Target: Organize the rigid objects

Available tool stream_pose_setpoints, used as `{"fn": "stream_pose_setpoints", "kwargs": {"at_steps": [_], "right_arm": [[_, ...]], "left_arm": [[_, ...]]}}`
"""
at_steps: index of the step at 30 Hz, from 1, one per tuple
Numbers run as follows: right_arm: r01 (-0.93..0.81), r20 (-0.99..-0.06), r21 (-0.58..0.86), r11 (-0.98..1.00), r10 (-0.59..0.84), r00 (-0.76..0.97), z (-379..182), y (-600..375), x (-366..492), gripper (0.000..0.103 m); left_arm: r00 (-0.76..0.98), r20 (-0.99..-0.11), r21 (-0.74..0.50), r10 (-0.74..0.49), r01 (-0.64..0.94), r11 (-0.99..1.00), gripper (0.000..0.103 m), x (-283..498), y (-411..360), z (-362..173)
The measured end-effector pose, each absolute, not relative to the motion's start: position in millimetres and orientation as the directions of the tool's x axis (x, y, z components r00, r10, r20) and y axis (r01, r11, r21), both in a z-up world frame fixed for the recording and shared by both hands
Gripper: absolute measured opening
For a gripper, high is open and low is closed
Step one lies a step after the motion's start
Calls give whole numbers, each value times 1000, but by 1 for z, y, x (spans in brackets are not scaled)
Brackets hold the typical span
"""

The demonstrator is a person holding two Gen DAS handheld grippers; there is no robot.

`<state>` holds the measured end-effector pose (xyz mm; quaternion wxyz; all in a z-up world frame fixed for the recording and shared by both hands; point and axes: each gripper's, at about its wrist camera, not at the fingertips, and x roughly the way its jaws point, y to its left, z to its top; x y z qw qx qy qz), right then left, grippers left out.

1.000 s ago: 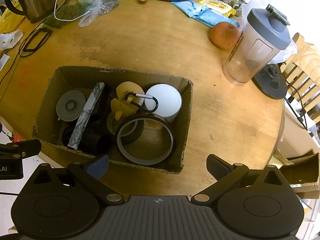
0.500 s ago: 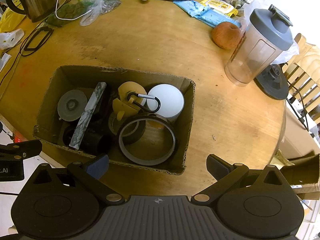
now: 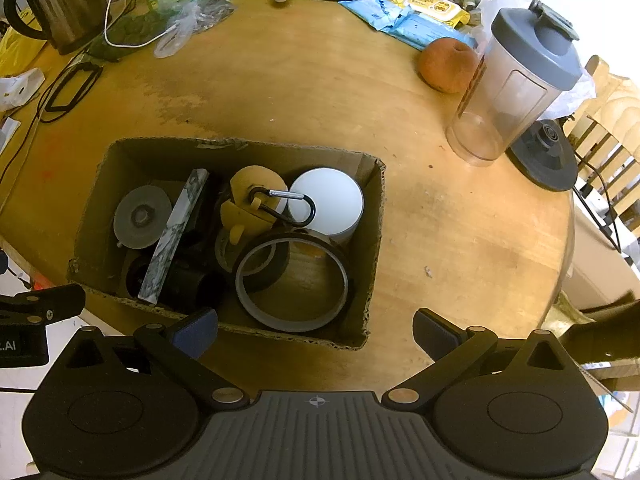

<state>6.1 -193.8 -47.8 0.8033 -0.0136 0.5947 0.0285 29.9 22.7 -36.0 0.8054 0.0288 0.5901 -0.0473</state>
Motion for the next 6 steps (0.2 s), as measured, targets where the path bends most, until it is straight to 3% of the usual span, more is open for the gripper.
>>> {"fn": "stream_pose_setpoints", "kwargs": {"at_steps": [6], "right_arm": [[-50, -954, 25, 998, 38, 297, -48, -197, 7, 103]], "left_arm": [[324, -945, -9, -42, 105, 994, 103, 30, 23, -33]]}}
